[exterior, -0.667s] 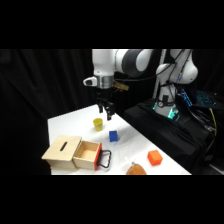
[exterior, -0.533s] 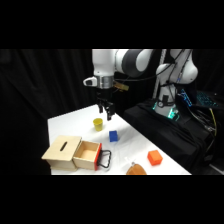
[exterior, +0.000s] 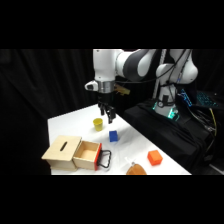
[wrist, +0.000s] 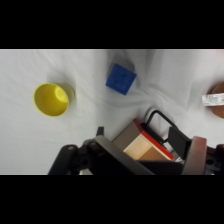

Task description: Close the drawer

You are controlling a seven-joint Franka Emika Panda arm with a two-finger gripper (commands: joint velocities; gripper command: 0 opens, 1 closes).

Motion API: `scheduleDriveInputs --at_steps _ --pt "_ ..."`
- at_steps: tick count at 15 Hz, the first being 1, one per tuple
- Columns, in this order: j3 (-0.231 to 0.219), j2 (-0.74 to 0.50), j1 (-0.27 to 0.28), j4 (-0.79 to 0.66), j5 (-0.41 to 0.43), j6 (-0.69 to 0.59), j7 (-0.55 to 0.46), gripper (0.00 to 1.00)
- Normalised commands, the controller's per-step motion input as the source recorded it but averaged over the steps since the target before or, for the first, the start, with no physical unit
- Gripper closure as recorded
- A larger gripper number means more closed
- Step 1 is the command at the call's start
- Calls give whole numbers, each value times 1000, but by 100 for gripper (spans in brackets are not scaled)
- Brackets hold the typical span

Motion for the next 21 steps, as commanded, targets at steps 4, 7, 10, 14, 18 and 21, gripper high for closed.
scheduleDriveInputs --at_steps 4,7,10,14,18,21 --pt "39 51 84 -58 -209 225 380 0" --pt "21 85 92 -53 -181 260 363 0" --pt "-4 115 98 -43 -175 278 348 0" --pt "-34 139 117 -35 -169 295 321 0" --pt "-113 163 157 1 -220 304 316 0" --pt "-212 194 204 50 -261 301 325 0"
